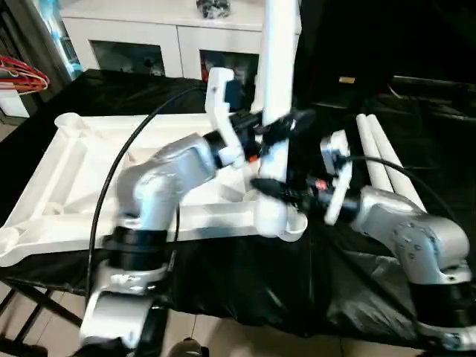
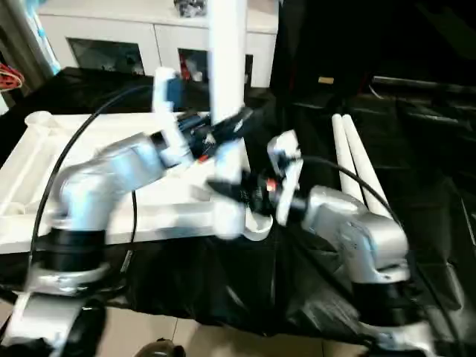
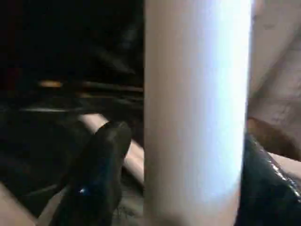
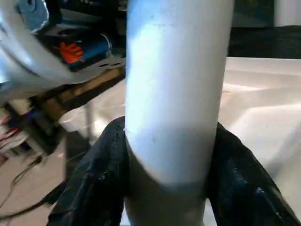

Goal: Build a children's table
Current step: Pick table leg

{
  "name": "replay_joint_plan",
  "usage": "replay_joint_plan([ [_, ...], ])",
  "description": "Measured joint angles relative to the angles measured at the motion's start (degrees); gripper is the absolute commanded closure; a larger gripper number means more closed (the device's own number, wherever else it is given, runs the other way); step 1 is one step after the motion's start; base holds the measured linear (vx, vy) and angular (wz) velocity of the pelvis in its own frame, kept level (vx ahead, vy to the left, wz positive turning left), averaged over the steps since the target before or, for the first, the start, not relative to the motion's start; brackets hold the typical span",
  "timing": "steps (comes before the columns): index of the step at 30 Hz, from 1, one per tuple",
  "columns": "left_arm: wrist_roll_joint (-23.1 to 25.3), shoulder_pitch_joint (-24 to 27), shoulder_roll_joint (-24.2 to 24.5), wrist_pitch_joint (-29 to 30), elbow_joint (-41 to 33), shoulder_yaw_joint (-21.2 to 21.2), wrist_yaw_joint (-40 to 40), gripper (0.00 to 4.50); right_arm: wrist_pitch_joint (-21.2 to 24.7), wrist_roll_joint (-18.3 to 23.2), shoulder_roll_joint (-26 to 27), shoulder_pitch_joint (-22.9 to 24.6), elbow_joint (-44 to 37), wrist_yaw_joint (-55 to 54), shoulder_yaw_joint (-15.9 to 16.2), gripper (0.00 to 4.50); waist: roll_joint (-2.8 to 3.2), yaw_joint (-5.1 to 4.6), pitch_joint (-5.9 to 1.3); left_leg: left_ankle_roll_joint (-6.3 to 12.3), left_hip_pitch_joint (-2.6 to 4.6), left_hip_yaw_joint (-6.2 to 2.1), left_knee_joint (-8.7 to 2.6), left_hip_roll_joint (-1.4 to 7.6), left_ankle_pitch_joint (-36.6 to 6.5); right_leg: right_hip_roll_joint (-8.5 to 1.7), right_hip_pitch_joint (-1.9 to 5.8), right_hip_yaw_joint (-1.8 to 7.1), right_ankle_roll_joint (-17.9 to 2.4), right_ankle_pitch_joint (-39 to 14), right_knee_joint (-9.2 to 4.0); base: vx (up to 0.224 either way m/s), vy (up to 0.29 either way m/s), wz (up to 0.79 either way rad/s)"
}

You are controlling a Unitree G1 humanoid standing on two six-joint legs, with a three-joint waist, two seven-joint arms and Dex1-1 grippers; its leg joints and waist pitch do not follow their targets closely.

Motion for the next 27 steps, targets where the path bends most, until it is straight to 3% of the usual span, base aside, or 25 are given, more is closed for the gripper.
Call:
replay_joint_plan([
  [3,2.6,0.0,-0.4,-1.5,0.0,-0.2,4.3,1.84,-0.2,-1.1,0.8,0.0,0.0,-2.5,-0.5,2.63,0.00,-0.13,0.00,-0.01,-0.02,-0.01,-0.02,0.00,0.0,0.02,-0.03,0.00,0.0,0.0,-0.01,0.000,0.000,0.00],
  [6,3.2,0.0,-1.6,-2.1,0.0,-0.2,6.0,1.85,-0.5,-1.7,1.4,-0.2,0.2,-3.8,-0.5,2.63,0.00,-0.10,0.00,0.00,-0.06,0.00,-0.01,0.00,0.0,0.02,-0.04,0.00,0.0,0.0,-0.08,0.000,0.000,0.00],
  [8,3.3,0.0,-1.8,-2.2,0.0,-0.1,6.5,2.18,-0.6,-1.7,1.7,-0.3,0.2,-4.2,-0.5,2.63,0.00,-0.08,0.00,0.00,-0.08,-0.01,-0.02,0.00,0.0,0.02,-0.03,0.00,0.0,0.0,-0.13,0.000,0.000,0.00],
  [17,0.1,0.2,-4.0,-2.2,-0.1,2.4,6.6,2.54,-1.7,-2.3,1.7,-0.4,-0.1,-5.1,0.1,2.63,0.00,-0.06,0.00,0.00,-0.10,-0.01,-0.02,0.00,0.0,0.01,-0.03,-0.01,0.0,0.0,-0.16,0.000,0.000,0.00],
  [18,-0.4,0.3,-4.0,-2.2,-0.1,2.6,6.2,2.56,-1.7,-2.3,1.6,-0.4,-0.1,-4.9,0.1,2.28,0.00,-0.06,0.00,0.00,-0.10,-0.01,-0.02,0.00,0.0,0.01,-0.03,-0.01,0.0,0.0,-0.16,0.000,0.000,0.00],
  [20,-2.3,0.9,-3.6,-2.2,0.0,3.1,2.8,2.60,-1.5,-1.7,0.0,-0.5,-0.1,-2.9,0.1,1.93,0.00,-0.03,0.00,0.01,-0.10,-0.01,-0.02,0.00,0.0,0.01,-0.02,-0.01,0.0,0.0,-0.17,0.000,0.000,0.00],
  [27,-7.3,2.2,1.1,-1.5,0.0,1.8,-11.4,2.64,-1.3,-0.4,-4.6,-0.5,0.6,5.6,1.4,1.42,-0.01,0.03,0.00,0.01,-0.10,0.00,-0.02,0.00,0.0,0.01,-0.02,-0.01,0.0,0.0,-0.18,0.000,0.000,0.00],
])
